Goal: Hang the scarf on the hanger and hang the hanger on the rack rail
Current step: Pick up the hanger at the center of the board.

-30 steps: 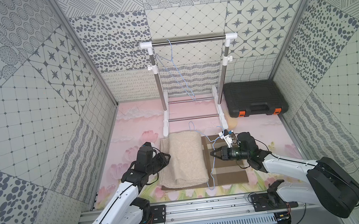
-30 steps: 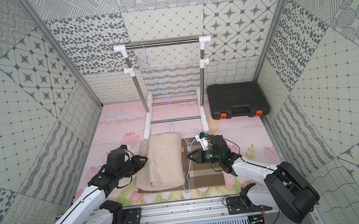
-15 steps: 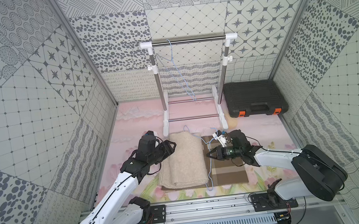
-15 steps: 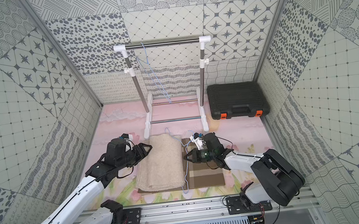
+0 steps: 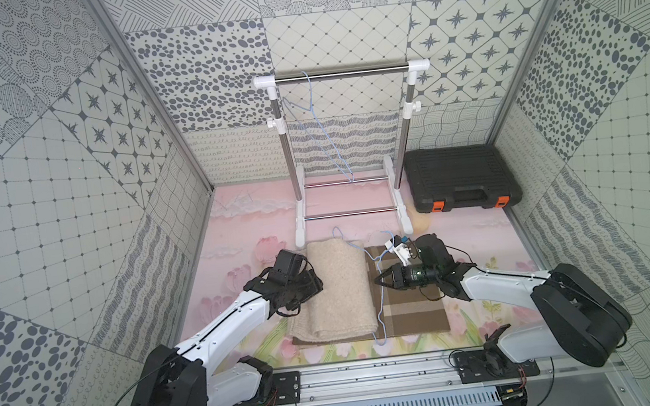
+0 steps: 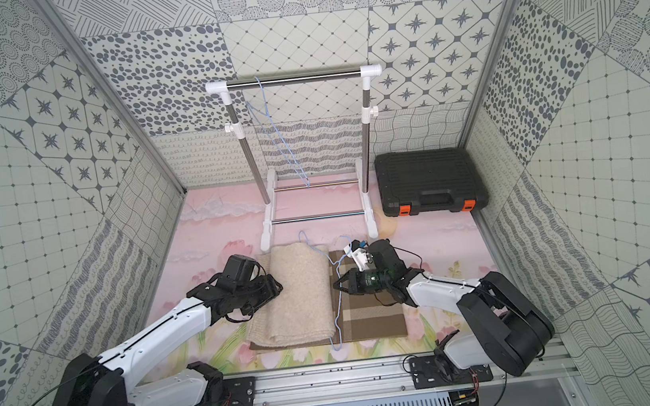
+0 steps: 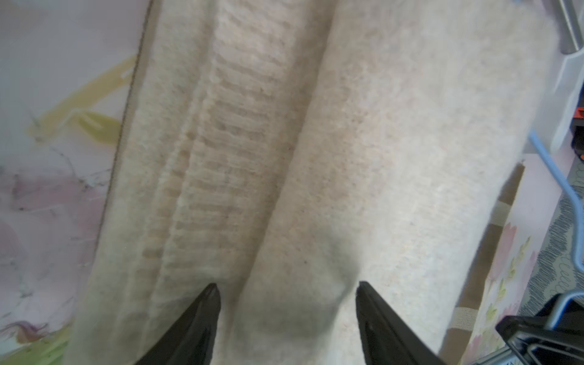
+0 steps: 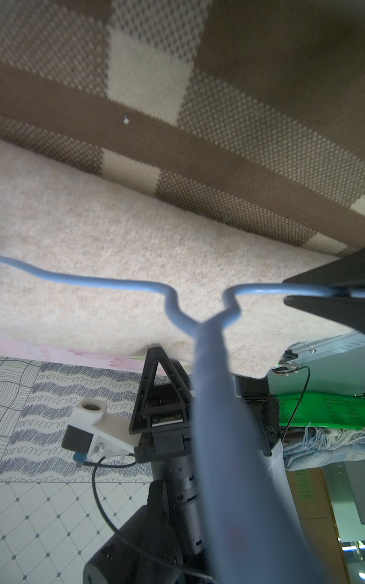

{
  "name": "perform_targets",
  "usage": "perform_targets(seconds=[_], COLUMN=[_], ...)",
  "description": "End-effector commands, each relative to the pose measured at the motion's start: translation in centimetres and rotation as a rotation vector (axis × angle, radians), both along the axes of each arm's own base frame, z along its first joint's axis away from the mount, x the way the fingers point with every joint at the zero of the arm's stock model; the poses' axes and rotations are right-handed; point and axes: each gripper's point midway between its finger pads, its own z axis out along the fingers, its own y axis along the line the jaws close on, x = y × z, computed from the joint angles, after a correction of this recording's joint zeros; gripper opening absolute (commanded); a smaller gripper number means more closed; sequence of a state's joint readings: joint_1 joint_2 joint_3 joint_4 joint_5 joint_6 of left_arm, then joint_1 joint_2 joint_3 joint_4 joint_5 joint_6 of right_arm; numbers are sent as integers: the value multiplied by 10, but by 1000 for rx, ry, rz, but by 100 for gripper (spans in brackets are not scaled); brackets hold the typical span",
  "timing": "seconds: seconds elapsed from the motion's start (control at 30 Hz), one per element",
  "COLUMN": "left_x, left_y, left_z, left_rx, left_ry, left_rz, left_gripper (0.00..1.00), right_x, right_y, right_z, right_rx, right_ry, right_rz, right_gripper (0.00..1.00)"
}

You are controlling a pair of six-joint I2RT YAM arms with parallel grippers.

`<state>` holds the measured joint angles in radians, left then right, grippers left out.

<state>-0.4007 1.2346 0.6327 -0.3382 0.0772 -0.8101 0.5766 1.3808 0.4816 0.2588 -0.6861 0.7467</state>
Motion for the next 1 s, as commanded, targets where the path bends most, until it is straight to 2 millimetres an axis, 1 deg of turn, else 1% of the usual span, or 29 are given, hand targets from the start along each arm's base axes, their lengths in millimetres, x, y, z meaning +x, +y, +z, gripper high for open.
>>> perform_targets(seconds=[0.0,0.1,0.17,0.23,0.3,0.4,0.5,0.6,0.83,0.97], left_x=[15,20,23,25,23,17,11,6,3,-2], left_y=[-8,-17,-22,-25,-22,-7,4,15,44,52], left_z=[-7,-2,2,8,18,37,57,65,71,59], left_rx=[3,-48,-73,-92,-83,-23,46,72,130,150], left_ry=[-51,-106,-127,-142,-153,-178,-181,-147,-111,-65], left_rz=[-38,-44,-52,-59,-50,-38,-60,-54,-8,29], left_gripper=[61,32,18,0,0,0,0,0,0,0], right_x=[0,-1,-1,-1,-1,0,0,1,2,1], right_y=[0,-1,-2,-2,-3,-3,-3,-3,-13,-19], right_z=[-1,-5,-7,-8,-11,-14,-19,-24,-34,-37], right_rx=[-19,-26,-27,-30,-37,-44,-56,-65,-108,-120], right_ry=[-19,-12,-10,-8,-4,-2,9,17,14,17], right_rz=[11,12,8,6,3,1,5,3,-50,-76], right_gripper=[0,0,0,0,0,0,0,0,0,0])
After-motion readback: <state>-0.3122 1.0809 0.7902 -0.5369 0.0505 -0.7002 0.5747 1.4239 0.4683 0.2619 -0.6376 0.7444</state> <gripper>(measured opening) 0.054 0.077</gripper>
